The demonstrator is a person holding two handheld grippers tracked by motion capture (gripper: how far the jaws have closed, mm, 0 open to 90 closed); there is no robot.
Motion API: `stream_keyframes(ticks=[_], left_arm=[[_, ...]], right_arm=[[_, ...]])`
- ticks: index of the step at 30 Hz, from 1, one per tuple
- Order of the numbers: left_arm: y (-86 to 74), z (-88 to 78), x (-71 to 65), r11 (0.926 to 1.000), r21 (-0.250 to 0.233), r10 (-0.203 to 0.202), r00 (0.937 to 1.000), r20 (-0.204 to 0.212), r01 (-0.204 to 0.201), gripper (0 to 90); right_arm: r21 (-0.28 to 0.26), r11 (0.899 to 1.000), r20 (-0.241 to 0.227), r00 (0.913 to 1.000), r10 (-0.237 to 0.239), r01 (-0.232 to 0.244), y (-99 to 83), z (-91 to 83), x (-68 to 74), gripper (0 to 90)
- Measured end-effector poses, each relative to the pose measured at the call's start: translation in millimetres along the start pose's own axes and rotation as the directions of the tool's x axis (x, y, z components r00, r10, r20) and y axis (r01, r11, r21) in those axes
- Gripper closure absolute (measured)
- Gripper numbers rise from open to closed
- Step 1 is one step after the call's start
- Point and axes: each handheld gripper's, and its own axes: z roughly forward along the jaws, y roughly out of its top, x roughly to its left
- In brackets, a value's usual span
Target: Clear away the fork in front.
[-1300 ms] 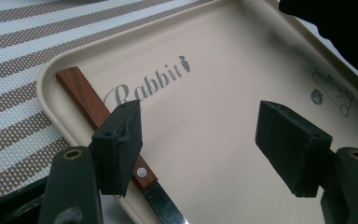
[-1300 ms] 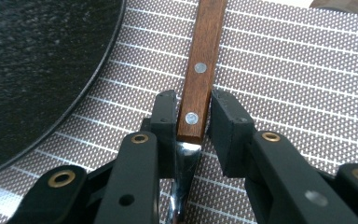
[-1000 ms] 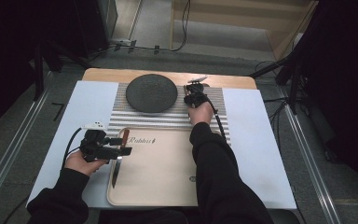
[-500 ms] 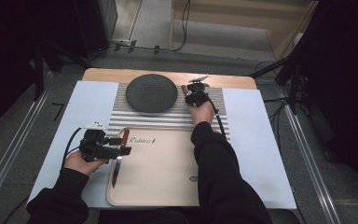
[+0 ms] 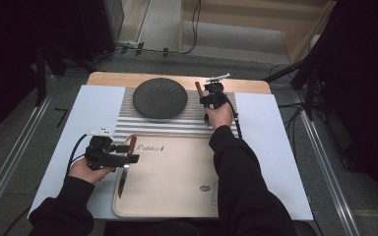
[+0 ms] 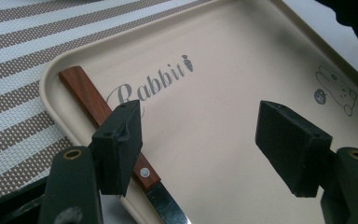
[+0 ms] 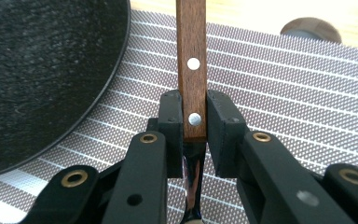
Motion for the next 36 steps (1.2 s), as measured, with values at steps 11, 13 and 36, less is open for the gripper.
stream_keyframes(ticks=[11,13,36], left_arm=[[0.0,0.2,0.5,1.0000,0.003,0.001,1.0000,-0.002,-0.001,31.9],[0.0,0.2,0.5,1.0000,0.003,0.000,1.0000,-0.002,0.000,31.9],[0.7,1.0,0.5,1.0000,0.004,-0.003,1.0000,-0.005,0.003,31.9]], right_arm=[[-0.036,0.999,-0.050,0.9986,-0.016,0.015,3.1,-14.9,-0.1,75.3],[-0.039,0.999,-0.055,0.9984,-0.016,0.014,3.5,-17.0,-0.5,75.3],[-0.108,0.993,-0.111,0.9917,-0.065,0.053,5.8,-51.5,-0.3,75.3]])
